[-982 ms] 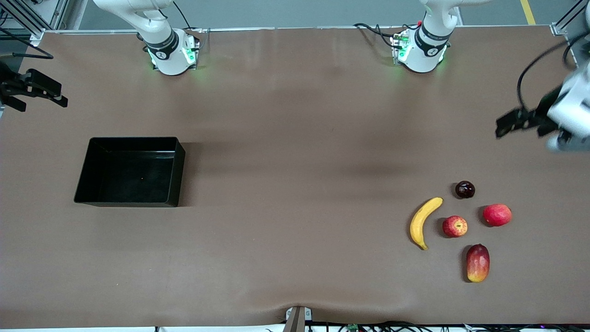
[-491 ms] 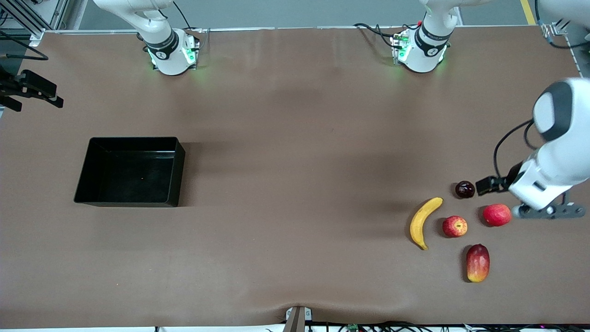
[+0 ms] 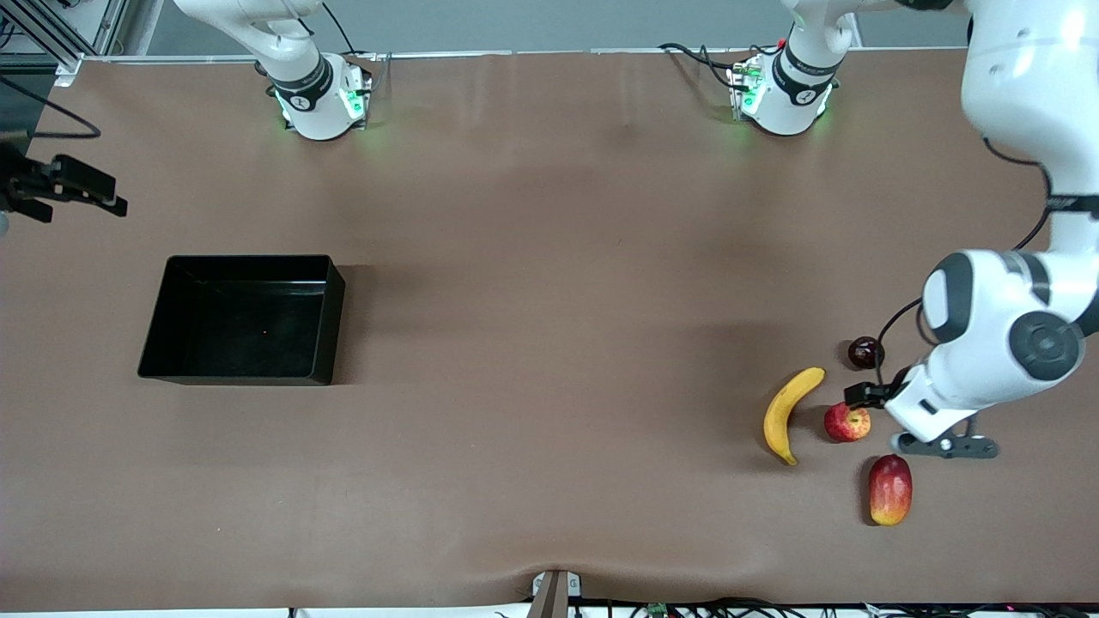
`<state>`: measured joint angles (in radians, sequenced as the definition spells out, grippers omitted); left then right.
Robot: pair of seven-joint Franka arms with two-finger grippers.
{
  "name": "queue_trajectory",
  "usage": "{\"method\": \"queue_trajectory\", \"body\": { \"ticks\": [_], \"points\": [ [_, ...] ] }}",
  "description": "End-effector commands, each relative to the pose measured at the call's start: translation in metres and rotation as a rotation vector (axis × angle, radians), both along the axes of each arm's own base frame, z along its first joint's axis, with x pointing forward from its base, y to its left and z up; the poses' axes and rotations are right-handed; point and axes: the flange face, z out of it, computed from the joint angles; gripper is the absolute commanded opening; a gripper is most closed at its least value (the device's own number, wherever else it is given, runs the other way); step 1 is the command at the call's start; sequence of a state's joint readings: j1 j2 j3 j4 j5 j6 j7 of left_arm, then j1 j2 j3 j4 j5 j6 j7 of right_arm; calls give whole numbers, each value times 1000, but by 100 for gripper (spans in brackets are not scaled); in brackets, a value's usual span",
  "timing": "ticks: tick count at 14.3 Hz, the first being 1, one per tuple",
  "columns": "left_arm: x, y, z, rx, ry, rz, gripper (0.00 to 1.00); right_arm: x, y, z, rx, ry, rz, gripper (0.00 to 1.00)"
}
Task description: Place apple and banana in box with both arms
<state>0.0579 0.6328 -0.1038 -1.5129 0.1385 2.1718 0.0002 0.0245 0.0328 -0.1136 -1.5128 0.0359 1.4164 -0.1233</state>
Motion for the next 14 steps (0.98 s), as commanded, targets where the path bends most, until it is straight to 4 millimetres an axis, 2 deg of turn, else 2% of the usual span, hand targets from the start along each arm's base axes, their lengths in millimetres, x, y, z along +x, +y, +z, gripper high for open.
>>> {"method": "queue_trajectory", "body": {
  "ticks": [1, 2, 3, 4, 5, 6, 8, 9, 10, 11, 12, 13, 14],
  "points": [
    [11, 0, -20, 5, -41, -37, 100, 9, -16, -9, -3, 13, -8, 100],
    [12, -1, -29, 3, -41, -37, 100, 11, -22, -14, -5, 22, -8, 100],
    [12, -1, -37, 1, -38, -38, 100, 17, -24, -29, -4, 53, -10, 100],
    [12, 0, -44, -1, -40, -37, 100, 19, -27, -33, -5, 59, -13, 100],
    [13, 0, -50, -5, -46, -37, 100, 19, -36, -37, -6, 64, -30, 100],
    [13, -1, -58, -7, -49, -38, 100, 21, -52, -52, -1, 90, -59, 100],
    [14, 4, -72, -12, -53, -32, 100, 39, -81, -106, 14, 153, -69, 100],
    [13, 6, -76, -12, -49, -30, 100, 48, -87, -123, 22, 143, 6, 100],
    [12, 8, -79, -12, -43, -29, 100, 52, -100, -151, 32, 127, 61, 100],
    [10, 10, -82, -12, -36, -25, 83, 53, -112, -174, 26, 92, 67, 100],
    [9, 17, -84, -12, -32, -16, 68, 49, -116, -202, 24, 85, 62, 100],
    [7, 19, -87, -12, -23, -12, 48, 38, -131, -224, 27, 87, 39, 100],
    [6, 19, -85, -12, -23, -9, 29, 31, -145, -237, 30, 87, 13, 100]
  ]
}}
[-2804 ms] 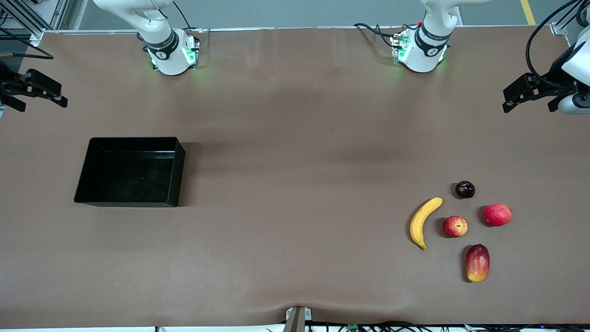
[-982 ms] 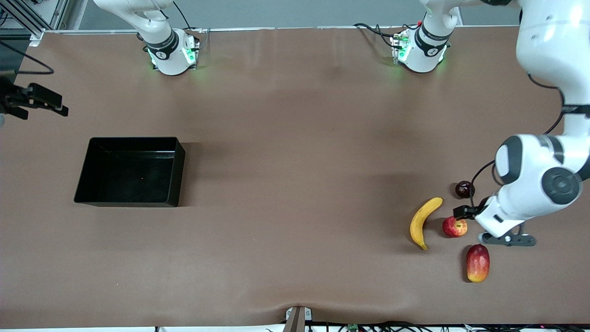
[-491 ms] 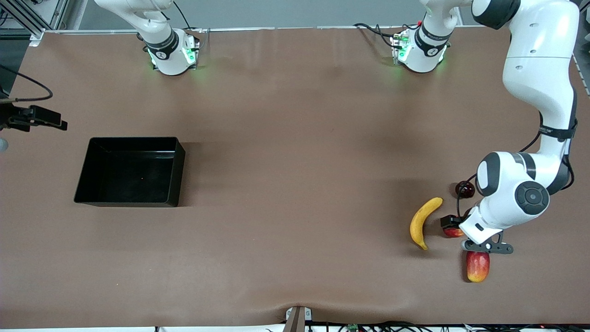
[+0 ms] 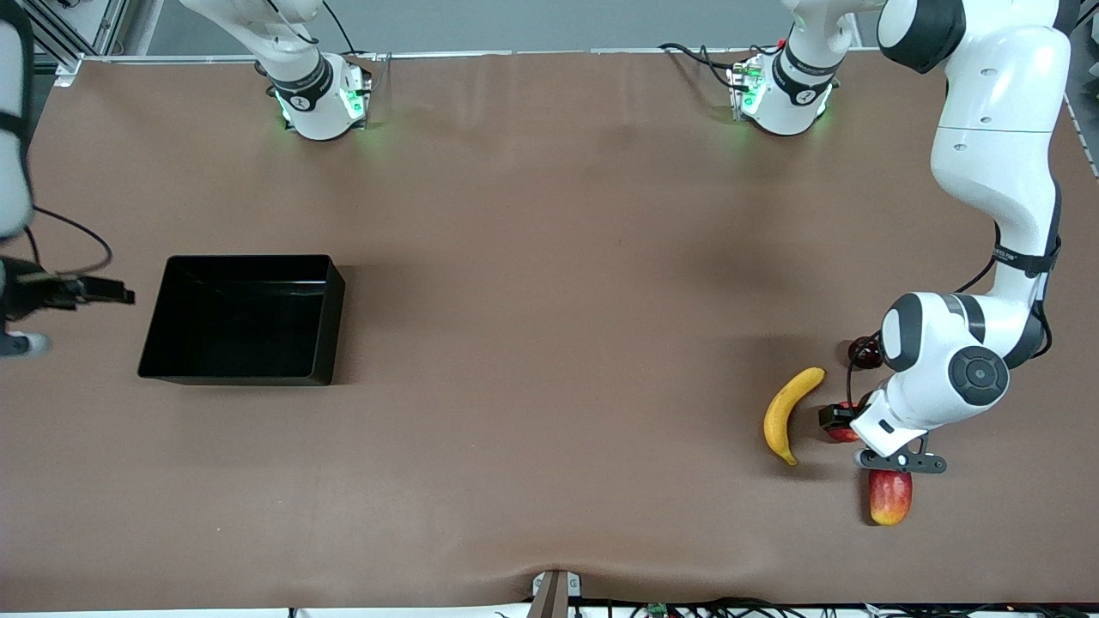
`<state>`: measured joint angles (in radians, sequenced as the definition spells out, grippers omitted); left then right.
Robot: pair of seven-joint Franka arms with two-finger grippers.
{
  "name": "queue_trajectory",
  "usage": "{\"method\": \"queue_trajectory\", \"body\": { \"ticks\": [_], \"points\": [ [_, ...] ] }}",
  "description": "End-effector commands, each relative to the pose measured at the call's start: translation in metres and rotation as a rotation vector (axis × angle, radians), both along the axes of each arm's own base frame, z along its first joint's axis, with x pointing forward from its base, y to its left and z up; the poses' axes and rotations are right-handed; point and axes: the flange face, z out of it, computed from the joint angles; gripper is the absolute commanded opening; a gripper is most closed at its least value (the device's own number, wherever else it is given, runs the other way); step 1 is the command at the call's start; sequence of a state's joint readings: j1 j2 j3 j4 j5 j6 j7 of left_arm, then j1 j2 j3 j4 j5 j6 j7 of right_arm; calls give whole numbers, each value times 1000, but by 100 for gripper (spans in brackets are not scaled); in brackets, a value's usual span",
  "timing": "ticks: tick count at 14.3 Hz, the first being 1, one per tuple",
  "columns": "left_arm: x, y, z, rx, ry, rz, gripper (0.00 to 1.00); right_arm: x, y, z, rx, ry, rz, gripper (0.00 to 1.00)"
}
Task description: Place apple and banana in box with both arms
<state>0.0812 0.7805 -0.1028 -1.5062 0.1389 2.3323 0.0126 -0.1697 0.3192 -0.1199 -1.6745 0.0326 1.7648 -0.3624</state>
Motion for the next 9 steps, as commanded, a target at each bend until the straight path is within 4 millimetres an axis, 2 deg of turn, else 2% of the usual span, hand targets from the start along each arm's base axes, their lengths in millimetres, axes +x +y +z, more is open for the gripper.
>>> {"method": "queue_trajectory", "body": {
  "ticks": [1, 2, 3, 5, 7, 9],
  "points": [
    [0, 4, 6, 13, -6, -13, 10, -25, -22, -31, 7, -7, -19, 100],
    [0, 4, 9, 15, -7, -17, 0, -28, -24, -51, 0, -19, -19, 100],
    [0, 6, 12, 18, -7, -29, 0, -34, -25, -74, -7, -34, -15, 100],
    [-2, 6, 38, 26, 11, -54, 0, -55, -38, -105, -9, -40, -45, 100],
    [-6, -2, 77, 35, 20, -47, 0, -71, -43, -130, -13, -74, -10, 100],
    [-14, -3, 114, 43, 59, -33, 0, -75, -42, -138, -10, -84, 33, 97]
  ]
}}
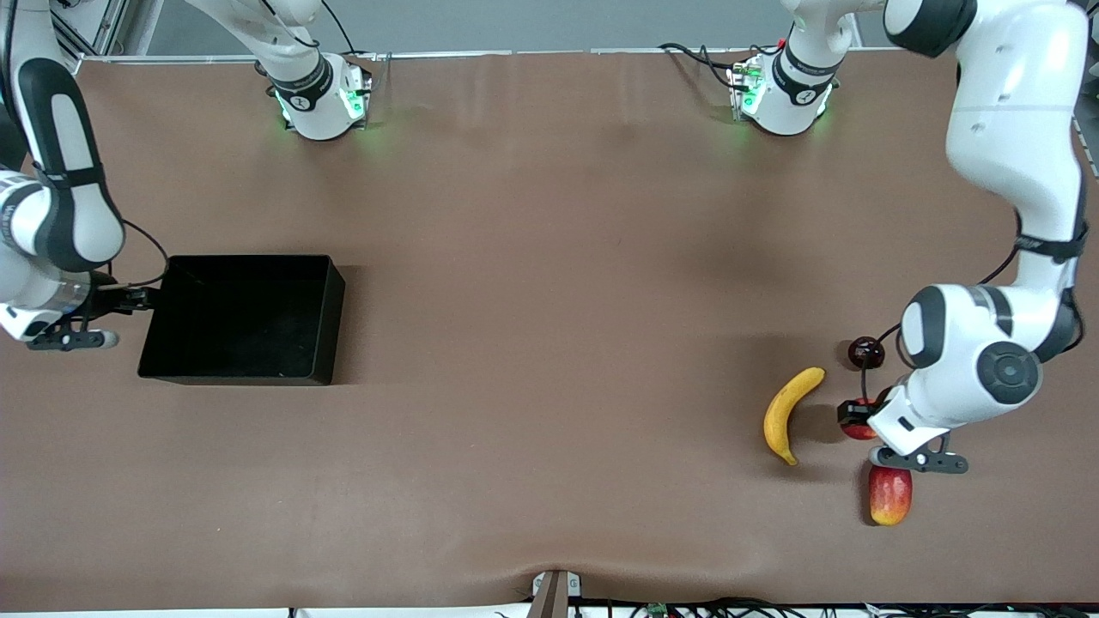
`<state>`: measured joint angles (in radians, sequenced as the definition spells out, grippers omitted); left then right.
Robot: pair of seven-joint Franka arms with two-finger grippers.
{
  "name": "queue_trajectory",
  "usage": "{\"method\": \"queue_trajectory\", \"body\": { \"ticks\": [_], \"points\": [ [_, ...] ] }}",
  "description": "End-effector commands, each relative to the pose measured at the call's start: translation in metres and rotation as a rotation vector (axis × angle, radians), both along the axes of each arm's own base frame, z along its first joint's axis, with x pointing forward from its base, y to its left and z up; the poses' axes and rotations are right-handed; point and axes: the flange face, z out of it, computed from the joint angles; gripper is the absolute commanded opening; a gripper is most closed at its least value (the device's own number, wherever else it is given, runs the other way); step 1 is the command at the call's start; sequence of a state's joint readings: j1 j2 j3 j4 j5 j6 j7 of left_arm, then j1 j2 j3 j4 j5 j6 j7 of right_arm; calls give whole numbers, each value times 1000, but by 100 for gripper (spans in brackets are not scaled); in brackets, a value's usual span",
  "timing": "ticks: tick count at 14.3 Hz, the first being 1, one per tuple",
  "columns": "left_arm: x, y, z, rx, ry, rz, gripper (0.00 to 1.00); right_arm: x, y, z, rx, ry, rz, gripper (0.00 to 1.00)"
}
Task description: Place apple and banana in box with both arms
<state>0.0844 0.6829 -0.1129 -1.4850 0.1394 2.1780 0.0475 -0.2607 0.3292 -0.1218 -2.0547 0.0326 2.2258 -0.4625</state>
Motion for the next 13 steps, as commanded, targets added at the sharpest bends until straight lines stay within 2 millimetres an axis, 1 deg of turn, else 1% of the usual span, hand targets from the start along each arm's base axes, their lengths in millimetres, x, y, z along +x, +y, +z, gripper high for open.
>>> {"method": "queue_trajectory", "body": {
  "ticks": [1, 2, 3, 4, 5, 7, 8, 10, 11, 13],
  "points": [
    [-16, -3, 67, 34, 23, -1, 0, -11, 0, -4, 5, -11, 33, 84],
    [-21, -4, 82, 31, 37, 5, 0, -15, -3, -11, 6, -8, 23, 63],
    [-28, -8, 95, 33, 63, 13, 0, -21, -11, -22, 5, -6, 8, 38],
    [-34, -12, 108, 34, 86, 27, 0, -28, -15, -29, 5, -11, 3, 5],
    [-39, -17, 118, 35, 100, 40, 0, -30, -11, -33, 7, -5, 7, 0],
    [-50, -27, 138, 39, 126, 44, 0, -30, -10, -32, 9, -1, 10, 0],
    [-57, -30, 143, 38, 148, 46, 0, -30, -10, -32, 10, 2, 10, 0],
    [-67, -27, 146, 44, 166, 55, 0, -30, -10, -32, 12, 6, 8, 0],
    [-72, -28, 146, 47, 170, 54, 0, -30, -9, -33, 14, 10, 10, 0],
    [-78, -29, 147, 38, 179, 65, 0, -29, -6, -29, 31, 33, 8, 0]
  ]
}}
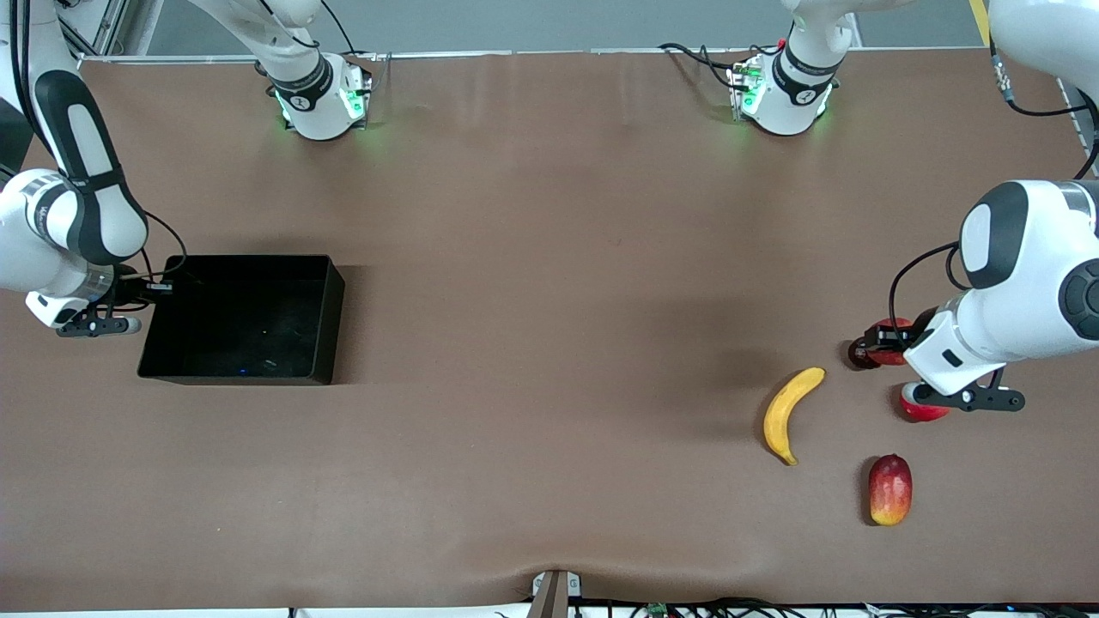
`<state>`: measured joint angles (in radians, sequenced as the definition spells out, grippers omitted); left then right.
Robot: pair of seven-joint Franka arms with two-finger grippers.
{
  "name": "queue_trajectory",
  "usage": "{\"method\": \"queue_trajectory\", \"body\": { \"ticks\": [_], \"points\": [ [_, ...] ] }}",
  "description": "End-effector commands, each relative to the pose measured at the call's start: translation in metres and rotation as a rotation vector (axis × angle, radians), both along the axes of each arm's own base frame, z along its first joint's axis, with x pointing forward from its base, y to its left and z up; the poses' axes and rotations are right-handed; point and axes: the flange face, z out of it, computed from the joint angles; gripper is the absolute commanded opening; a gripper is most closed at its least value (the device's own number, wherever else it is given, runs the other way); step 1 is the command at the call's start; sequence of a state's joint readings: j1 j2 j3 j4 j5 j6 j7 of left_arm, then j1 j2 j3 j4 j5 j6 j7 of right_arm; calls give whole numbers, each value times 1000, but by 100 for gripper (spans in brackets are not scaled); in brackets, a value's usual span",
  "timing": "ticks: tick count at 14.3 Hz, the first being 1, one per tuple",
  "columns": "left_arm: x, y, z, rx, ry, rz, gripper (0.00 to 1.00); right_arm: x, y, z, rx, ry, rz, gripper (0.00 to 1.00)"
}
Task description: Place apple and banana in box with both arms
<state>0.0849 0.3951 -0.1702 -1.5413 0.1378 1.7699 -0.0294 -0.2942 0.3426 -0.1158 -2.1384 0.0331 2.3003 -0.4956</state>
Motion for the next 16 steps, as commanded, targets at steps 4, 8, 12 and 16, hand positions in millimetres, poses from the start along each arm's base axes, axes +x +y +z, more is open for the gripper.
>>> {"method": "queue_trajectory", "body": {
  "ticks": [4, 8, 12, 16],
  "points": [
    [-23, 1, 6, -23, 22, 38, 0, 29, 23, 67, 160, 122, -15, 0],
    [-23, 9, 5, -27, 26, 52, 0, 41, 104, 107, 165, 208, -104, 0],
    [-22, 9, -2, -28, 36, 53, 0, 54, 238, 136, 112, 215, -120, 0],
    [-23, 7, -2, -28, 38, 50, 0, 59, 342, 151, 169, 183, -113, 0]
  ]
}}
